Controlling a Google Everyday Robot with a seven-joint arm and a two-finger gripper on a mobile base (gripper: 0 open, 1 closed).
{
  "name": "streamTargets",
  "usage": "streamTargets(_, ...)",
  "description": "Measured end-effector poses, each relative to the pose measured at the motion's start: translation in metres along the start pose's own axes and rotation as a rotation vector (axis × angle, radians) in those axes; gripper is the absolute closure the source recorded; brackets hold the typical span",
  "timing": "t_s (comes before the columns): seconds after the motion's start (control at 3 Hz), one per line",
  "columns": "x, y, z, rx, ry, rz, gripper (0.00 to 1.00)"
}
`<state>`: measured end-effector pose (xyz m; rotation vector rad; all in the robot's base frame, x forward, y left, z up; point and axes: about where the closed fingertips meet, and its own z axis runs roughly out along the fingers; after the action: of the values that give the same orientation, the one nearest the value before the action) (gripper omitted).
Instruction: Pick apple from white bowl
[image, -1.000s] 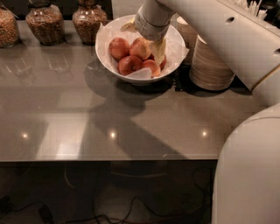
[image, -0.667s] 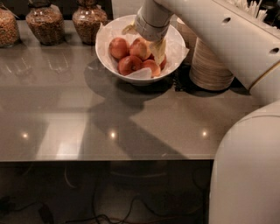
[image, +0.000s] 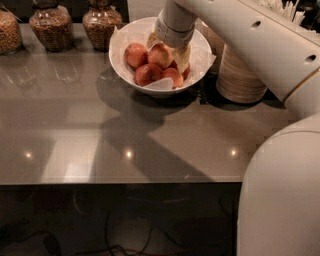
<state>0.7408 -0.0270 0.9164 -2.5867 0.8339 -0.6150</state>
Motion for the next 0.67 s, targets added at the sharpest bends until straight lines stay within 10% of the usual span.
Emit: streamTargets(0.67, 0.0019, 0.0012, 0.0005, -0.004, 0.015, -0.013, 0.85)
